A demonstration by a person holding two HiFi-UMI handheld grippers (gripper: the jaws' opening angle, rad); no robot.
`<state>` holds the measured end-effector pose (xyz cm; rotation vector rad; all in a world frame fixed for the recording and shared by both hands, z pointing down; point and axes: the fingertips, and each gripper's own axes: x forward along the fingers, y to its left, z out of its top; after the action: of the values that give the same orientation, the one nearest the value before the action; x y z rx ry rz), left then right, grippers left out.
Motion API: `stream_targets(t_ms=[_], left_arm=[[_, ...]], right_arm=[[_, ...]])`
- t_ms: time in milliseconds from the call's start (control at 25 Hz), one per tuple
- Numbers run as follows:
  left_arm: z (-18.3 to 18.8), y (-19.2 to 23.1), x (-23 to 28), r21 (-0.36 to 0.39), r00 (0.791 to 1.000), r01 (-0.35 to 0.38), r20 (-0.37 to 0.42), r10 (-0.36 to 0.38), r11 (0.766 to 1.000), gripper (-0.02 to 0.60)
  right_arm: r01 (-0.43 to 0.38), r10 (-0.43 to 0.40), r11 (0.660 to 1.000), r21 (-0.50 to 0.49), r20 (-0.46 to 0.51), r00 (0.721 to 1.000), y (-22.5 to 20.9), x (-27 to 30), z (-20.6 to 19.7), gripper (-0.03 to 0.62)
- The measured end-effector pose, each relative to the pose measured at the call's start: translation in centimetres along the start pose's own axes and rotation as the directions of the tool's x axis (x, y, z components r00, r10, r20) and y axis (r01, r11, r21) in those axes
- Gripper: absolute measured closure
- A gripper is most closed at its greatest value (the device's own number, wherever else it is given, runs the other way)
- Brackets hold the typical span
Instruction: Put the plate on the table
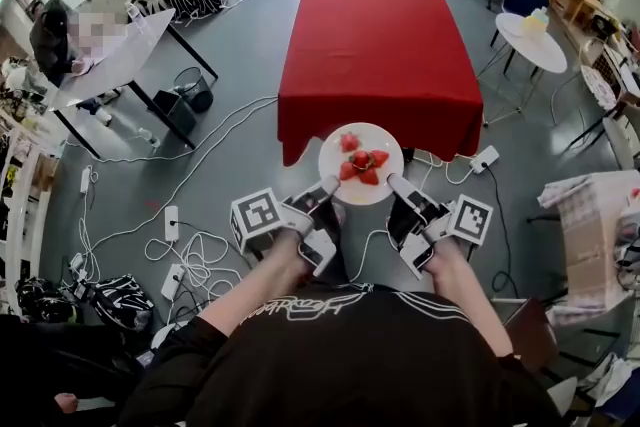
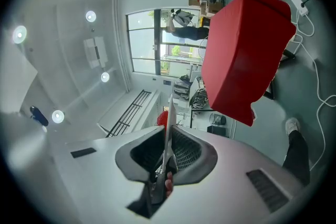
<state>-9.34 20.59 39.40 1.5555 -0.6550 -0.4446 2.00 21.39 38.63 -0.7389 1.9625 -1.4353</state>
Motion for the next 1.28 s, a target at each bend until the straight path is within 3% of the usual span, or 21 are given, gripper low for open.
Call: stream_targets(t_ms=[440,800,1120,1280], left_arm=[[4.1,4.5,5.5,-0.015,0.998,-0.029,-0.049,0.028,0.999,0.565],[14.7,4.6,15.2,-0.035,0.991,-0.089,-0.108,0.085,0.995,0.565],[24.7,4.2,22.0,-0.026,0.986,-0.091,-0.139,0.086,0.996,0.565],[27.5,4.3,24.6,-0.023,0.983,-0.075,-0.168,0.07,0.997,0.566]], right_arm=[[0.046,-0.047,0.999,0.021,0.038,0.998,-6.5,3.2,3.6,0.577],[0.09,-0.098,0.992,0.089,0.086,0.992,-10.6,12.8,12.8,0.577],[0.089,-0.101,0.991,0.104,0.114,0.988,-12.7,22.3,19.5,0.577],[0.118,-0.131,0.988,0.096,0.133,0.983,-13.9,24.7,21.7,0.577]])
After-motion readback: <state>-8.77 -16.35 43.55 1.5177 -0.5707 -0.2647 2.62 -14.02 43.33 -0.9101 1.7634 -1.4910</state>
